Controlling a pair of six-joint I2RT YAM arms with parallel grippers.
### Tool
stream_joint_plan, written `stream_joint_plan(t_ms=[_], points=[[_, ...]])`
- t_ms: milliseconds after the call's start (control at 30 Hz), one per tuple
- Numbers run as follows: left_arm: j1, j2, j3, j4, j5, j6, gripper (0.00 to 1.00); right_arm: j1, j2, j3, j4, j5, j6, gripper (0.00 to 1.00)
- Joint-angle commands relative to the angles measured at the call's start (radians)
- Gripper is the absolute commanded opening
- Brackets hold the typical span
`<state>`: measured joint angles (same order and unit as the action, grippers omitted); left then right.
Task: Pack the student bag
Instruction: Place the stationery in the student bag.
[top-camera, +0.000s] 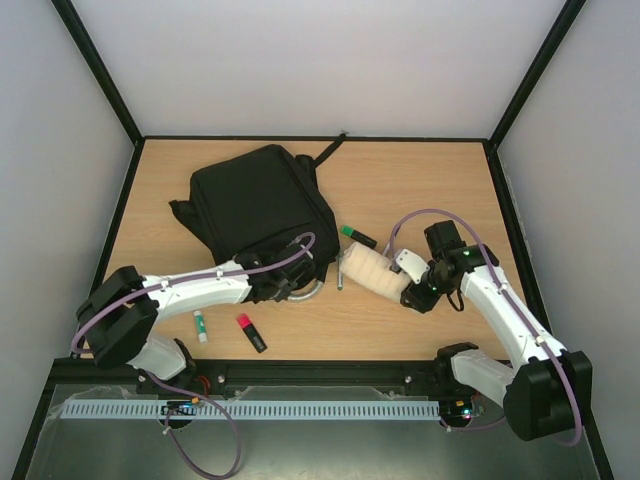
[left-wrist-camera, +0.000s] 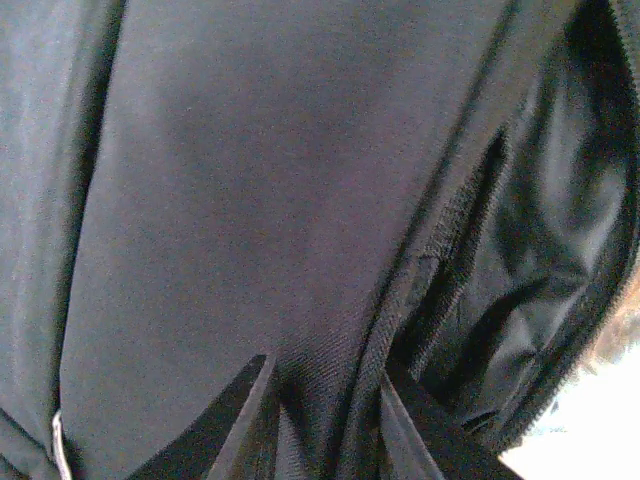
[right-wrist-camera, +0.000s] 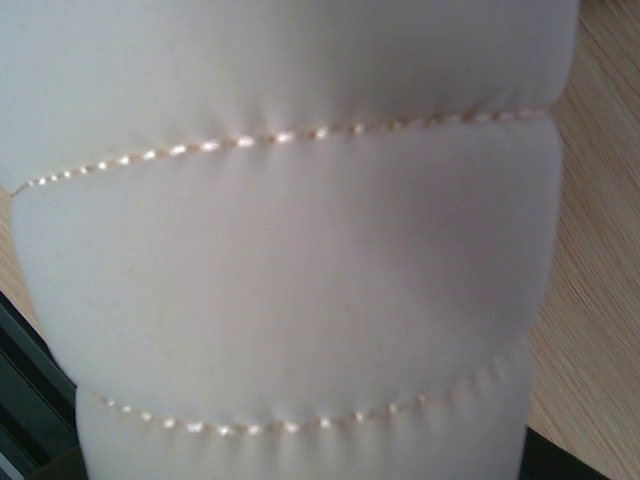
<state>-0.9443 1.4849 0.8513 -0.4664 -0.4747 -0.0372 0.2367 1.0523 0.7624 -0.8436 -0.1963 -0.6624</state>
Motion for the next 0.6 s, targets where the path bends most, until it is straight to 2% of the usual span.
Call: stream_joint_plan(t_ms=[0, 33, 133, 433, 567], points=[[0.023, 0.011, 0.052, -0.027, 0.008, -0.01, 0.2, -0.001, 0.022, 0.039, -0.049, -0.028, 0.002, 0.5], [0.023, 0.011, 0.063, -0.031, 0.007, -0.013, 0.14, -0.001, 0.028, 0.045, -0.049, -0.035, 0.004, 0.5], [0.026, 0.005, 0.101, -0.046, 0.007, -0.016, 0.03, 0.015, 0.046, 0.068, -0.048, -0.052, 0.02, 0.49], [0.062, -0.052, 0.213, -0.028, 0.012, -0.027, 0.02, 0.17, 0.155, 0.12, -0.002, -0.1, 0.158, 0.45], [0.083, -0.083, 0.236, 0.014, 0.033, -0.022, 0.02, 0.23, 0.208, 0.141, 0.023, -0.075, 0.198, 0.43]])
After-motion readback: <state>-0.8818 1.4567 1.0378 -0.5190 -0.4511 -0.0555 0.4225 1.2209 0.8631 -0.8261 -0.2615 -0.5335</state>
